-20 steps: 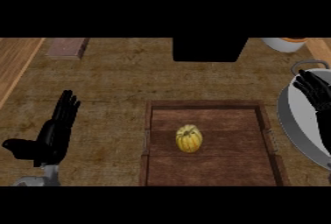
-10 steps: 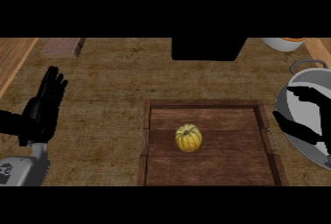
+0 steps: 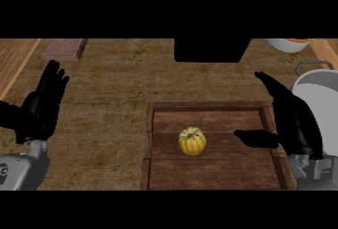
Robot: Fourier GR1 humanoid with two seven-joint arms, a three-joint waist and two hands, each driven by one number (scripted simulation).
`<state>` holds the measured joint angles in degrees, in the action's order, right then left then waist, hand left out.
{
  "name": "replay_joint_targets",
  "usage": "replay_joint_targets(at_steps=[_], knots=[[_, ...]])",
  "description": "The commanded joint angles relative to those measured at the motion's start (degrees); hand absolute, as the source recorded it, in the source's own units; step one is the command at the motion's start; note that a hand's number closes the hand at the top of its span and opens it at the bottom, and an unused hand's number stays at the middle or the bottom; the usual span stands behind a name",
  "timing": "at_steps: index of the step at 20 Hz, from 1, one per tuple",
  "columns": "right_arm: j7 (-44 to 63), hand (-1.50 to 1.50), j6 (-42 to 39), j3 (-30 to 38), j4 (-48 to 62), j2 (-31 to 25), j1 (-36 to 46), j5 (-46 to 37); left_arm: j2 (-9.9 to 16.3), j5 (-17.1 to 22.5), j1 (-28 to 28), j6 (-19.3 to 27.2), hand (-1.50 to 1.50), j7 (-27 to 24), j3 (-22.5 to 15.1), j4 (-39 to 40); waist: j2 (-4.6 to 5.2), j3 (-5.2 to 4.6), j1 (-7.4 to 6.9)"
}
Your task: Pick the squash from the tray and place it in the pot
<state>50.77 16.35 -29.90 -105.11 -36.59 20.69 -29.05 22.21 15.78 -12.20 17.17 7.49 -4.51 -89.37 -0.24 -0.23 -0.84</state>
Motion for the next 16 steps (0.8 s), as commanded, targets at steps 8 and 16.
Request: replay_joint_targets(at_steps=[8, 16], knots=[[25.8, -1.5, -26.6, -8.9, 10.5, 12.8, 16.1, 13.3, -0.7, -0.9, -4.0, 0.7, 0.0, 2.8, -0.9, -0.6, 0.59, -0.09, -1.9], [32.9, -1.5, -29.7, -11.1, 24.4, 22.9, 22.4, 21.0, -1.0, -1.8, -2.5, 1.2, 0.0, 4.9, -2.0, -2.7, 0.22, 0.07, -1.51]])
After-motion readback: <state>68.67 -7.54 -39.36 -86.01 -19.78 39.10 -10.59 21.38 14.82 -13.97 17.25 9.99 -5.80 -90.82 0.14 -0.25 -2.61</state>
